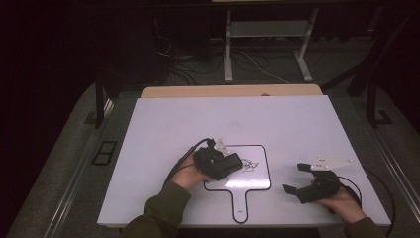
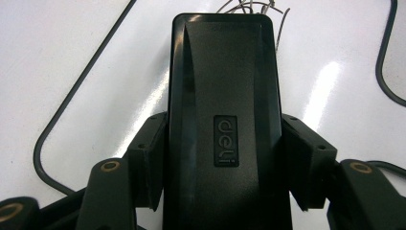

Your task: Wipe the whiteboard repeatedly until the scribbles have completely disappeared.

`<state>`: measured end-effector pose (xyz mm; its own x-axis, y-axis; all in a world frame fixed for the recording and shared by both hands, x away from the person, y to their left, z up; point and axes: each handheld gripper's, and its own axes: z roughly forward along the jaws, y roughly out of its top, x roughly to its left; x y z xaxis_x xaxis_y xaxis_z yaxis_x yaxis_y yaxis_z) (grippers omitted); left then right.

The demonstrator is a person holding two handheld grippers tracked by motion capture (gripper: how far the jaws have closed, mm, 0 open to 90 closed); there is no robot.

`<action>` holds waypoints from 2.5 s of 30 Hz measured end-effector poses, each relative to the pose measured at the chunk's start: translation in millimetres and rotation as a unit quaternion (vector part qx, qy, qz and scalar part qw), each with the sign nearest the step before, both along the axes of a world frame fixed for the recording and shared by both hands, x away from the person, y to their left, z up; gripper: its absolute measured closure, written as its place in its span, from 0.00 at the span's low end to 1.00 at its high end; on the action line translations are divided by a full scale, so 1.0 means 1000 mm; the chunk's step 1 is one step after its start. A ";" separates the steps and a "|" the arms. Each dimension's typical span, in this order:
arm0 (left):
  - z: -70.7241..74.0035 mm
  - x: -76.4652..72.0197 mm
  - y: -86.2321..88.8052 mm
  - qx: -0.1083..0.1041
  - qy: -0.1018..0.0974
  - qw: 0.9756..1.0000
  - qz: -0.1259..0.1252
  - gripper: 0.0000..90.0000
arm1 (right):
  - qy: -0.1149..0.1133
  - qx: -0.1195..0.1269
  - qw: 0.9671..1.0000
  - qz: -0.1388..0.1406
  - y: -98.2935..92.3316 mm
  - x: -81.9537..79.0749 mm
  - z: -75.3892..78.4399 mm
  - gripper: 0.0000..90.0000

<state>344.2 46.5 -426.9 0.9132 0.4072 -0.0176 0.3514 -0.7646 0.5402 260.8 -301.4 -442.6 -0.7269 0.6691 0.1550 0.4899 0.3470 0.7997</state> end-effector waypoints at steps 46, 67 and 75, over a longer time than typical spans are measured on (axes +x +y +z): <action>0.001 0.012 0.020 0.012 -0.008 0.999 0.032 0.43 | 0.000 -0.002 1.000 0.001 0.000 0.000 -0.001 0.00; 0.003 0.023 0.029 0.030 -0.014 0.998 0.054 0.44 | 0.003 -0.004 1.000 0.001 0.001 0.000 -0.001 0.00; 0.002 0.028 0.031 0.029 -0.017 0.997 0.068 0.44 | 0.000 -0.004 1.000 0.001 0.001 0.000 0.000 0.00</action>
